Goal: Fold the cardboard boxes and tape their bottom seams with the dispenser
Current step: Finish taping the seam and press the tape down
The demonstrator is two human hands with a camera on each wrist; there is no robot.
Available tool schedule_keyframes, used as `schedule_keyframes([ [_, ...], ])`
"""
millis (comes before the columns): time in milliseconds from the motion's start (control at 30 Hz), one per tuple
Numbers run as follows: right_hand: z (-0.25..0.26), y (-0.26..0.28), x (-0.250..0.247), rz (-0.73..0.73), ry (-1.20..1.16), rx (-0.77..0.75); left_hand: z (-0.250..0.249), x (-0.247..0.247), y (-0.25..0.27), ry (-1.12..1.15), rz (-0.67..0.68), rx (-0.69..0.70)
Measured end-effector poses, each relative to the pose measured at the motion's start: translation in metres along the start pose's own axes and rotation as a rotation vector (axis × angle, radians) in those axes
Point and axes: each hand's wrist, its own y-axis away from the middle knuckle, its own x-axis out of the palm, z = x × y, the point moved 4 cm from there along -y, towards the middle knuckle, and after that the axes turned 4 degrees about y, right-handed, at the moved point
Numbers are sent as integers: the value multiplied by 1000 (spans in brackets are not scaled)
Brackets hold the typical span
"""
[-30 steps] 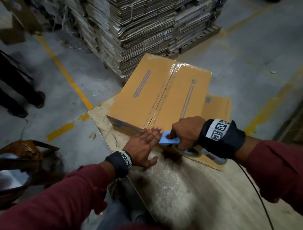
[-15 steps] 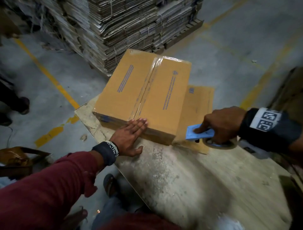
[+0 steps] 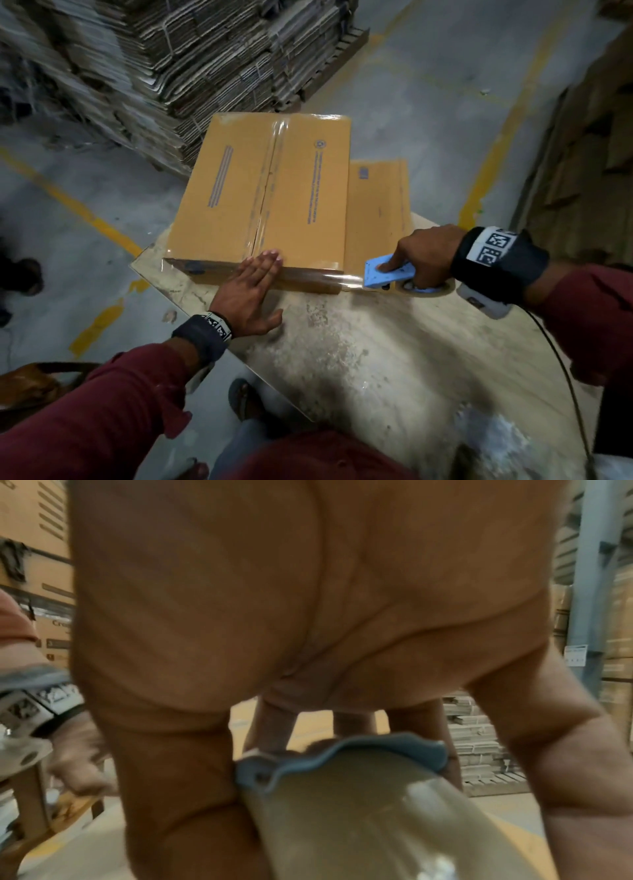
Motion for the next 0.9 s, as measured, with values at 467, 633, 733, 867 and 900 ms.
schedule_keyframes([
  [467, -12, -19, 13, 12, -160, -10, 0, -3, -4, -39, 47, -13],
  [633, -13, -36, 20, -5, -187, -52, -2, -6, -5, -31, 60, -22],
  [733, -12, -44, 22, -42, -171, -86, -4, -9, -6, -22, 63, -29],
  [867, -5, -56, 21, -41, -201, -117, -12, -21, -13, -80, 82, -49],
  [900, -4, -58, 20, -43, -212, -123, -16, -28, -17, -124, 92, -40],
])
